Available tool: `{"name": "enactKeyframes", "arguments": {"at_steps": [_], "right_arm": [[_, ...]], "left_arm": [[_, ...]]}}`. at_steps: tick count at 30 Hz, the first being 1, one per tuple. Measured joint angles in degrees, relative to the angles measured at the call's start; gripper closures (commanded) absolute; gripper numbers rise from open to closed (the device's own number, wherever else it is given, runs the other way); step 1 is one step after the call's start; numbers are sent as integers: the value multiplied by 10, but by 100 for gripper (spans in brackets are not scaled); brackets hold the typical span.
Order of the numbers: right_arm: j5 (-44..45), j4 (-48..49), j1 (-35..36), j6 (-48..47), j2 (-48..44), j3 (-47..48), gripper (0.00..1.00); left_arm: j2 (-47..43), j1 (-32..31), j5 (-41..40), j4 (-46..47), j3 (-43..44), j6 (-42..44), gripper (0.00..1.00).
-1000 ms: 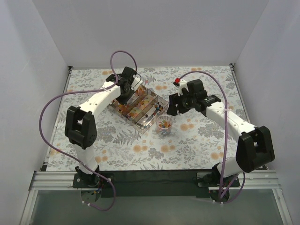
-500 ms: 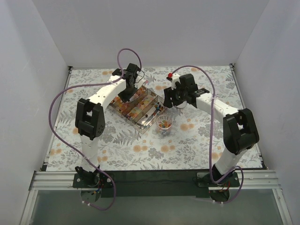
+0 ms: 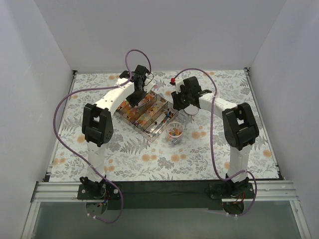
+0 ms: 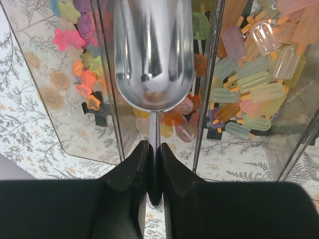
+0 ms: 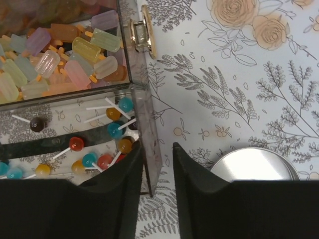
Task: Pack the candies
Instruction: Scoop the fake candies from the storage box.
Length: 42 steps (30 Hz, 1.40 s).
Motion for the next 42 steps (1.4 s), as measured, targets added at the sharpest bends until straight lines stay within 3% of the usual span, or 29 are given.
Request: {"name": "enactKeyframes", "arguments": {"at_steps": [5, 16, 31, 42], "right_arm": [[-2, 0, 8, -39, 13, 13, 99], [26, -2, 29, -92, 14, 17, 99], [31, -2, 30, -98, 16, 19, 99], [34, 0, 31, -96, 17, 21, 99]], "left_arm": [[10, 2, 9, -1, 12, 7, 100], [46, 6, 28, 3, 37, 13, 100], [20, 40, 85, 136, -119, 8, 100], [16, 42, 90, 126, -102, 10, 100]]}}
